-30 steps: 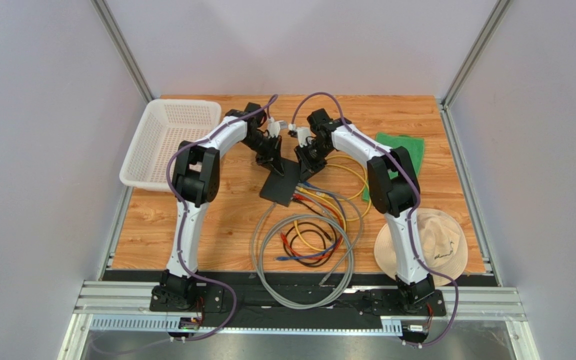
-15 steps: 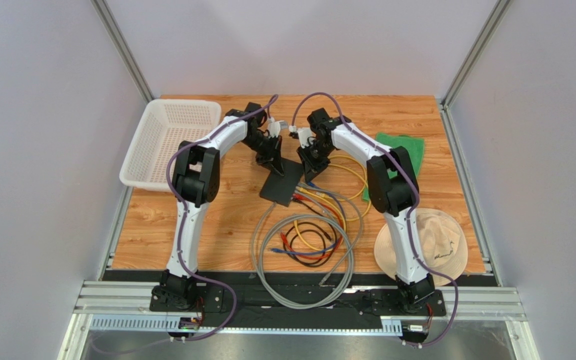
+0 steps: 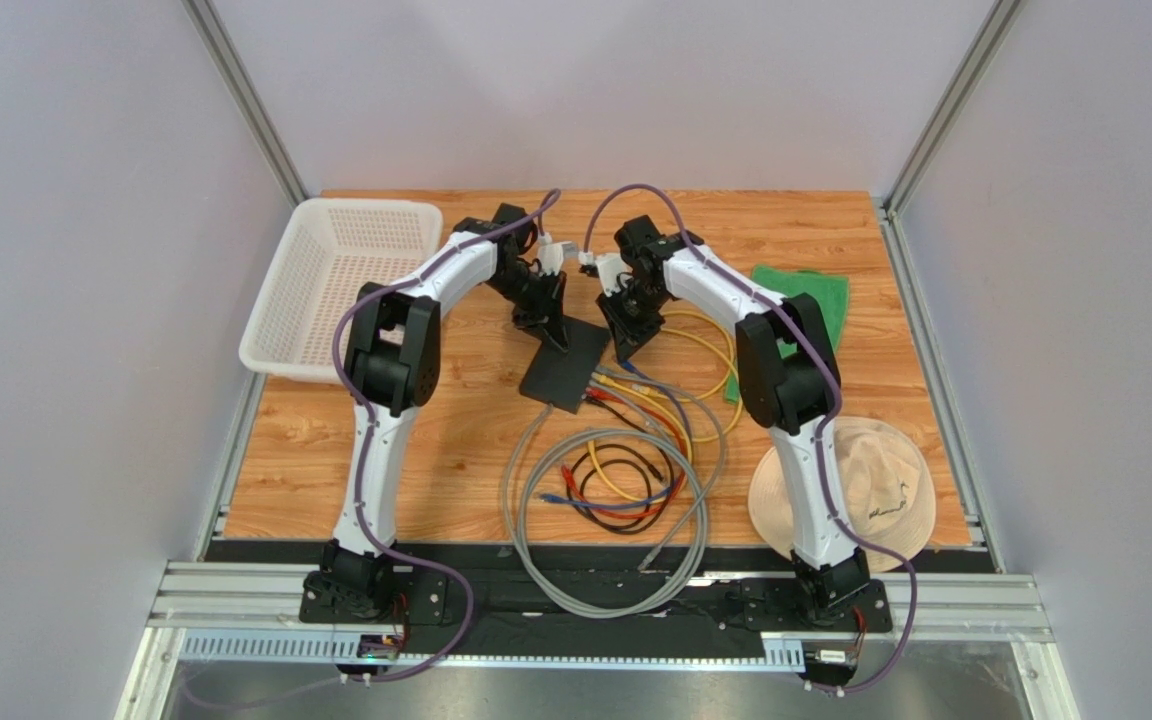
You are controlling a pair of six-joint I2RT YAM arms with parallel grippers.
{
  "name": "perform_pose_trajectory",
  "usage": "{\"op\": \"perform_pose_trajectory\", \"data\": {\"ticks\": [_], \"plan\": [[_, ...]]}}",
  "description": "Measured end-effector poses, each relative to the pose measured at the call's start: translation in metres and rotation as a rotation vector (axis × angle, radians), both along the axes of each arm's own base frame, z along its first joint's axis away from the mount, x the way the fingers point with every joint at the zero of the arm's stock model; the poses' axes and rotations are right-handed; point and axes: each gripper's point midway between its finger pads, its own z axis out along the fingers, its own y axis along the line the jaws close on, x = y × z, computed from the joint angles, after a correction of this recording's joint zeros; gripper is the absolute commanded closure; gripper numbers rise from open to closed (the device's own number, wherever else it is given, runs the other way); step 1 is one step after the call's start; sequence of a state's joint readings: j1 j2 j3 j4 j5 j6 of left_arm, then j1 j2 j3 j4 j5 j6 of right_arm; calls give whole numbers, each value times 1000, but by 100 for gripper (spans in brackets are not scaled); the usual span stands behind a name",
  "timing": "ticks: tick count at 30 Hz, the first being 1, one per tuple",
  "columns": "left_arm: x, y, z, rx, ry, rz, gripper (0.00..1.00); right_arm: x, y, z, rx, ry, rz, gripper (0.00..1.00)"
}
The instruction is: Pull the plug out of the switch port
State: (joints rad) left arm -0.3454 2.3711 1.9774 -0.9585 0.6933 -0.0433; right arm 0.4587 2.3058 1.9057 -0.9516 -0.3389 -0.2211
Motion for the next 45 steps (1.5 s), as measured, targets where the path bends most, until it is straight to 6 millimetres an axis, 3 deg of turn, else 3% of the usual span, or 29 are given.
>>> {"op": "perform_pose_trajectory", "data": {"ticks": [5, 10, 14, 16, 17, 19, 20, 21, 25, 27, 35, 40, 45], "plan": [[0, 0, 0, 1, -1, 0, 100, 17, -26, 4, -119, -95, 40, 100], [0, 1, 0, 3, -2, 1, 100, 55, -80, 7, -300, -178, 18, 100], [0, 0, 0, 2, -1, 0, 100, 69, -122, 9, -379, -194, -44, 100], [-1, 0, 0, -1, -1, -1, 100, 70, -136, 11, -383, -190, -72, 94], [-1, 0, 1, -3, -2, -2, 100, 67, -141, 14, -377, -183, -85, 87], [-1, 0, 2, -7, -5, -7, 100, 55, -142, 23, -343, -169, -99, 75], [-1, 0, 2, -6, -6, -8, 100, 46, -139, 29, -314, -157, -100, 62], [-1, 0, 2, -6, -8, -10, 100, 36, -135, 37, -282, -149, -99, 58], [-1, 2, 3, 0, -23, -19, 100, 2, -115, 69, -162, -131, -95, 54], [0, 3, 4, 8, -31, -20, 100, -16, -109, 74, -127, -109, -86, 56], [-2, 7, 3, 26, -40, -23, 100, -77, -108, 30, -139, 117, -61, 60], [-4, 9, 3, 33, -40, -23, 100, -84, -107, 20, -155, 161, -61, 62], [-4, 9, 3, 34, -40, -23, 100, -88, -104, 11, -149, 203, -61, 58]]}}
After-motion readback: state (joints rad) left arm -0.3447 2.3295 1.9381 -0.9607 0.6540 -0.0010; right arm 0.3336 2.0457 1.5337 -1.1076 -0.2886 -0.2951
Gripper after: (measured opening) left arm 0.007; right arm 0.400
